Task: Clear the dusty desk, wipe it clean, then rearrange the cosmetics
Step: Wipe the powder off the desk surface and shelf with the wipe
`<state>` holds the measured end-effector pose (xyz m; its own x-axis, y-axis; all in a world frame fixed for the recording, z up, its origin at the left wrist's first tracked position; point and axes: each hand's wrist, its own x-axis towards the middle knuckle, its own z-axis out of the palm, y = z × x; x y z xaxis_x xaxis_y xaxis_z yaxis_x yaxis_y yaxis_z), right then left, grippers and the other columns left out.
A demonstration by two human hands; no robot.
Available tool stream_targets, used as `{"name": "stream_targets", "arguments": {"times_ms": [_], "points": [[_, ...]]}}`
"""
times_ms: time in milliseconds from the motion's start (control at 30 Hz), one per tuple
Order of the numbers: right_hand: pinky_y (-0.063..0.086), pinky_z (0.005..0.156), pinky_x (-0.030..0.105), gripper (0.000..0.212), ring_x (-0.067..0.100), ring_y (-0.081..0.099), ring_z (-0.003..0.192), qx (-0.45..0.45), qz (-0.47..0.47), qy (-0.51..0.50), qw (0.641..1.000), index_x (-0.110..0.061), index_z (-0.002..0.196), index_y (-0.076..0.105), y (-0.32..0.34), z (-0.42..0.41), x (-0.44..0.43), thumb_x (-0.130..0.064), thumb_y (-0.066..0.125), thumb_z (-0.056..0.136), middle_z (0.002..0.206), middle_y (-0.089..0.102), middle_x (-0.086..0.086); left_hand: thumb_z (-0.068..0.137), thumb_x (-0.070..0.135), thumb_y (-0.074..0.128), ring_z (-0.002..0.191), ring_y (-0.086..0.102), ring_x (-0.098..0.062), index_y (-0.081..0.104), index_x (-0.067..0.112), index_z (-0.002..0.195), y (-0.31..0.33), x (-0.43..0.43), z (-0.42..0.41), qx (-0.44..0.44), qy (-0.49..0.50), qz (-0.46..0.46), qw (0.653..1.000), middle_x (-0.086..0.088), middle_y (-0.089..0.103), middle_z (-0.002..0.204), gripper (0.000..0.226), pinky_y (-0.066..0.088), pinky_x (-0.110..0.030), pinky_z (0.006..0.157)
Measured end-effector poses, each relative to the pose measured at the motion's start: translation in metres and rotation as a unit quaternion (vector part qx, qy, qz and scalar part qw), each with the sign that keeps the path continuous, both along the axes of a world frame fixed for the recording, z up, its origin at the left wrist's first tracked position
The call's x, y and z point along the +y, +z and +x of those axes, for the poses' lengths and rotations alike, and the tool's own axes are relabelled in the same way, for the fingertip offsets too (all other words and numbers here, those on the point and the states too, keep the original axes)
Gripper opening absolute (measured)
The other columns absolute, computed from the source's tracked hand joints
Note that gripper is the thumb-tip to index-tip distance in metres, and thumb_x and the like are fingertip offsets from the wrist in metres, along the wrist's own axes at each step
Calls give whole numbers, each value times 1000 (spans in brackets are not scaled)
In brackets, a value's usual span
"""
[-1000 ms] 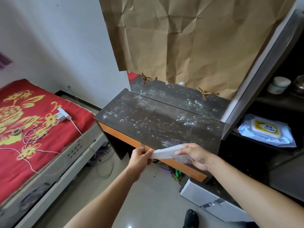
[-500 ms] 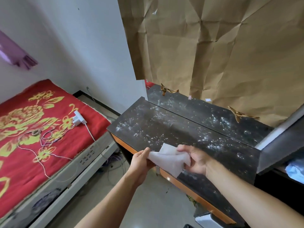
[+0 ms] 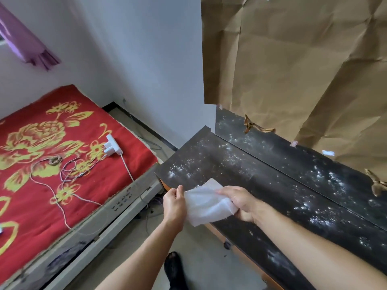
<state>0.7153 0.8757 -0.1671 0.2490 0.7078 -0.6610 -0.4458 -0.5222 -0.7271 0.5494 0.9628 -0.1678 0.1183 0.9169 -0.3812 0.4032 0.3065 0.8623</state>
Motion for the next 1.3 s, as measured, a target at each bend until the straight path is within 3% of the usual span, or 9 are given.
{"name": "stream_targets", "arguments": {"times_ms": [200,333,433,600,800,933,1033,1133,1300], "points": [[43,77,35,26,25,58,87,-100,-81,-168,977,-13,93,62,-22,-19,86,-35,70,82,98,66,9,96,45,43,57,43,-19,51,7,76,-10,100,-8,-56,-55,-84,993,-9,41,66,44,35,-28,50],[46,83,32,31,24,63,94,-82,-26,-85,993,-19,100,67,-10,-18,123,-22,80,72,102,70,10,88,48,60,46,45,-16,49,6,64,-3,151,-10,-77,-145,-140,976,-3,43,54,49,38,-21,44],[47,67,18,41,16,64,89,-128,-51,-18,990,-21,106,64,-9,-13,138,-2,75,72,105,67,10,71,36,80,53,56,-17,66,7,62,-6,181,-7,-82,-219,-143,962,-2,59,58,34,47,-30,54],[42,57,23,26,17,56,76,-274,-125,-118,946,-16,80,69,-26,0,159,1,50,83,84,65,3,82,14,71,60,60,-18,72,8,76,-15,213,19,-96,-226,-135,960,-11,67,71,9,49,-28,56],[38,53,23,9,17,53,63,-320,-125,-85,936,-8,81,68,-45,25,191,-17,70,80,70,60,2,90,18,59,73,64,-11,71,13,87,-25,240,52,-33,-203,-43,978,-1,72,81,14,53,-21,65],[34,52,27,21,20,47,49,-230,-127,-163,951,-4,78,66,-55,50,213,-15,54,91,58,57,14,94,9,47,75,59,-11,65,15,85,-25,264,75,32,-144,40,988,5,66,80,21,44,-16,61],[53,68,36,13,26,61,80,-53,-119,-331,935,-11,96,64,-64,70,233,-17,53,93,90,66,12,96,12,43,80,54,-21,60,8,89,-37,279,93,72,-67,52,994,-5,62,85,19,36,-26,68],[53,73,36,10,27,61,87,-2,-155,-418,895,-13,96,60,-71,72,249,-20,54,93,90,63,8,100,16,38,75,47,-19,51,7,90,-53,291,105,90,-50,20,994,-3,53,79,19,28,-23,65],[25,53,28,31,16,37,57,-250,-138,-264,921,-11,65,48,-68,72,249,-24,52,93,59,41,1,101,16,31,80,46,-24,46,5,92,-56,288,120,91,-81,-5,993,-9,52,86,21,31,-30,69]]}}
